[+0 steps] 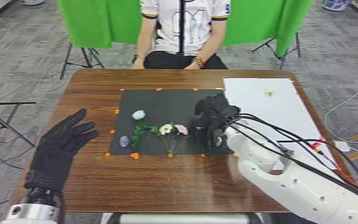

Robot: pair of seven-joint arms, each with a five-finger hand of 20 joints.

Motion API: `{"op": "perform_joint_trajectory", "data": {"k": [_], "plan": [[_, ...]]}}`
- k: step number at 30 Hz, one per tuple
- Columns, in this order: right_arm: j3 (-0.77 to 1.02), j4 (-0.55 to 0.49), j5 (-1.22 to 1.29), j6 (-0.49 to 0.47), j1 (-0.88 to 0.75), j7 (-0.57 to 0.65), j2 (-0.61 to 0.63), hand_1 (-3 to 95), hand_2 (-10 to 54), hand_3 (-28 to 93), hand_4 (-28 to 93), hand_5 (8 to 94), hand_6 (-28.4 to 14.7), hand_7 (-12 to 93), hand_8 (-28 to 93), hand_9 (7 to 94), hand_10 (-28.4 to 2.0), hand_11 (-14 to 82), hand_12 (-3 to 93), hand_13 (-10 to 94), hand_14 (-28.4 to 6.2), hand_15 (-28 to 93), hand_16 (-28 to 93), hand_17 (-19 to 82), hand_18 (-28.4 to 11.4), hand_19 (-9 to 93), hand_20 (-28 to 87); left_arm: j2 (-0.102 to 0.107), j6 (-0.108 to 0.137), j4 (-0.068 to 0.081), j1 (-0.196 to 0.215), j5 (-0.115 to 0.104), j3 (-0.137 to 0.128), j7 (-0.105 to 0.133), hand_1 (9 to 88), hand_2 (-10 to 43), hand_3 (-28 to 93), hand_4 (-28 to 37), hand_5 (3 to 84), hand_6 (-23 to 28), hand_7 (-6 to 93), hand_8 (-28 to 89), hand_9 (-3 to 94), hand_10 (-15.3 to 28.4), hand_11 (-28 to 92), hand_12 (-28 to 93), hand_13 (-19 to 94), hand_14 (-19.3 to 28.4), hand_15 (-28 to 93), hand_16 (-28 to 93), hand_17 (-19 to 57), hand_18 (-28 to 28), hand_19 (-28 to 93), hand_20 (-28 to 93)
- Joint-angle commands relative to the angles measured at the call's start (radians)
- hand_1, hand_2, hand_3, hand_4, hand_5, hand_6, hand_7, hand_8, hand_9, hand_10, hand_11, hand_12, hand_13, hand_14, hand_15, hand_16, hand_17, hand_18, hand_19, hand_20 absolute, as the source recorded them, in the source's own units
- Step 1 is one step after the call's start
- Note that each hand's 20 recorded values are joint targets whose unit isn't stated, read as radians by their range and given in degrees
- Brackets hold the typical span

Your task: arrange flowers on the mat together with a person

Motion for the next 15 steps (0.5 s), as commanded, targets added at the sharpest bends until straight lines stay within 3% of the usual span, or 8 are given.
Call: {"op": "perform_joint_trajectory", "data": {"k": [1,7,11,15], "plan": [[0.044,-0.052,0.015,-0.001,-0.034,-0.014,-0.007,36.7,-9.5,77,-28,63.1,3.6,18,-14,66.9,-10.4,29.0,17.5,62,-7.1,57,15,20,-14.8,66,17,-0.013,-0.004,-0.005,0.019,0.008,0.001,-0.015,20.8,3.3,79,-28.3,35.9,7.9,15.3,-10,34.7,19.8,26,11,24,27.0,55,-9,-9.9,22.2,48,14],[0.233,-0.161,0.181,0.002,-0.186,0.011,-0.06,34.8,-9.4,76,-28,61.9,2.8,18,-14,65.7,-10.9,27.8,16.9,60,-8.3,57,15,20,-15.2,66,17,-0.009,0.006,-0.008,0.03,0.001,-0.005,0.004,21.0,3.7,79,-28.3,35.9,7.9,15.2,-10,34.5,19.7,26,11,24,27.0,55,-9,-9.9,22.2,48,14],[0.375,-0.252,0.309,0.034,-0.311,0.004,-0.092,31.6,-6.0,75,-28,60.5,1.7,17,-14,63.4,-12.2,25.0,16.1,59,-9.7,57,14,19,-15.9,66,17,-0.009,0.009,-0.008,0.033,0.005,-0.002,0.008,20.6,3.8,79,-28.3,35.7,7.7,15.1,-10,34.3,19.7,26,11,24,27.1,55,-9,-9.9,22.2,48,14],[0.529,-0.326,0.466,0.028,-0.442,-0.045,-0.117,29.2,-2.9,74,-28,58.9,0.6,16,-13,61.4,-13.6,23.1,15.7,57,-11.4,57,13,18,-16.8,65,16,0.006,0.021,-0.005,0.037,0.001,-0.002,0.034,20.0,3.9,78,-28.3,35.1,7.2,14.7,-10,33.5,19.4,25,11,24,27.0,55,-10,-9.9,22.2,48,14]]}}
